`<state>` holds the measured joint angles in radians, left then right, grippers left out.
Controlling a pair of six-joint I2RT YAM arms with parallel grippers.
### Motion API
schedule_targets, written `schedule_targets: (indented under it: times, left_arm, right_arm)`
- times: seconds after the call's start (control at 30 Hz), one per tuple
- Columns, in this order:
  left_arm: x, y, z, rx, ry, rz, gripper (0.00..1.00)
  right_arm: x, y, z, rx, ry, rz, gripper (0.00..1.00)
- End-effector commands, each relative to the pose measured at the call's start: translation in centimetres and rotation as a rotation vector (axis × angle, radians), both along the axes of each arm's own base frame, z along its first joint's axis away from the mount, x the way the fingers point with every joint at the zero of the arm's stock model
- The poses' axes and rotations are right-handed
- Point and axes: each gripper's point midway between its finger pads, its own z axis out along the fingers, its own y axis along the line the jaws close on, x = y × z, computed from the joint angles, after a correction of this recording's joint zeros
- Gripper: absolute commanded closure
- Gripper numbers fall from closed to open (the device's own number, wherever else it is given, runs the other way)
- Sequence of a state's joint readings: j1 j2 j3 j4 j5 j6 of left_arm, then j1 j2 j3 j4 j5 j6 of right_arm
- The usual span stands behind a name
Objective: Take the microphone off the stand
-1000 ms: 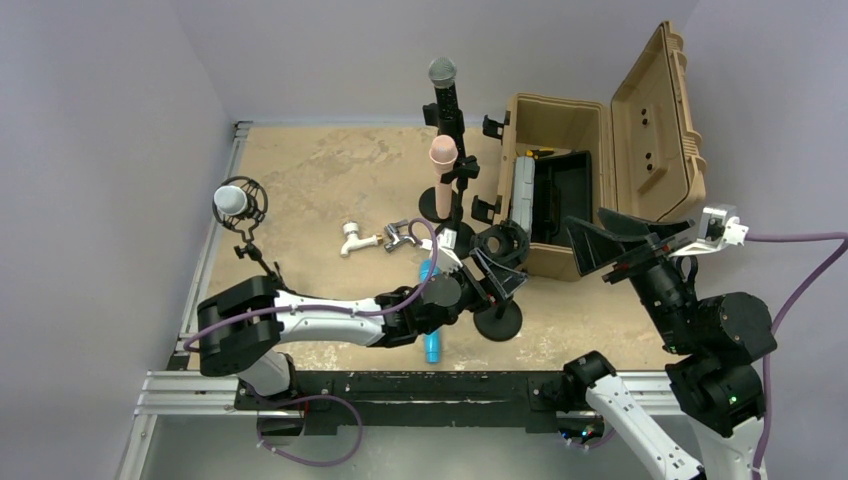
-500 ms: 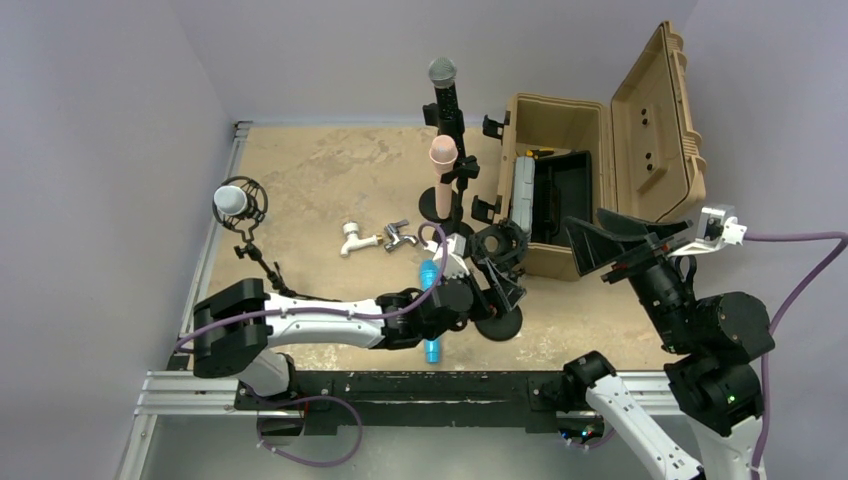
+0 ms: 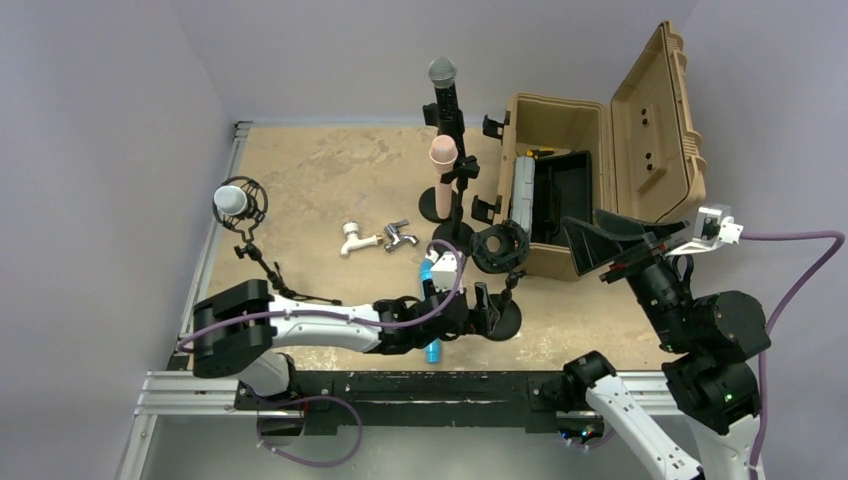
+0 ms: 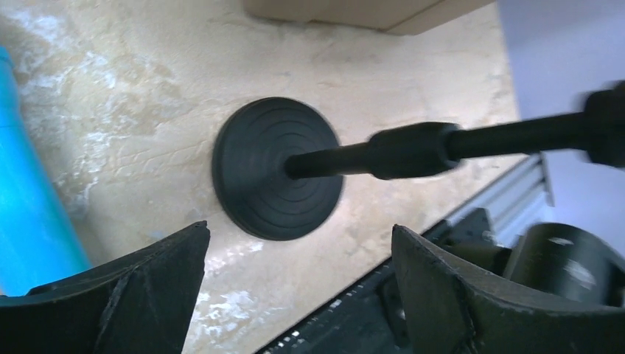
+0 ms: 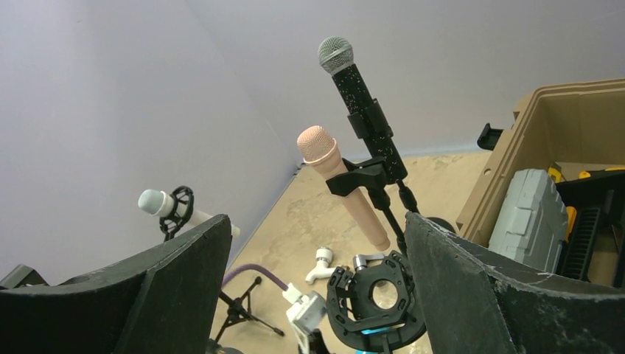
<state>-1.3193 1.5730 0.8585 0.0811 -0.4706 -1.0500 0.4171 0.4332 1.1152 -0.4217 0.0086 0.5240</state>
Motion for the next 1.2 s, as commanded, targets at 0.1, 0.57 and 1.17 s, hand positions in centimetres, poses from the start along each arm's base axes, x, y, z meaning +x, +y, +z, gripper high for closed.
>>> schedule_targets:
  times: [0.1,0.57,1.17]
  left_arm:
    - [0.2,-0.5,12.3,-0.460,-0.135,0.000,0.03]
    - [2.1,-2.2,16.2,-0.655,-0.097,0.047,0.00]
    - [4.0,-2.9,11.0,-0.537,-0.056,0.100,0.03]
  right_arm:
    - [-0.5,0.0,1.3,0.028,-0.046,0.010,0.14]
    - [-1.0,-0.3,1.7,0.030,-0.061,0.008,0.14]
    - [-0.1,0.1,1.4,0.023,-0.051,0.009,0.14]
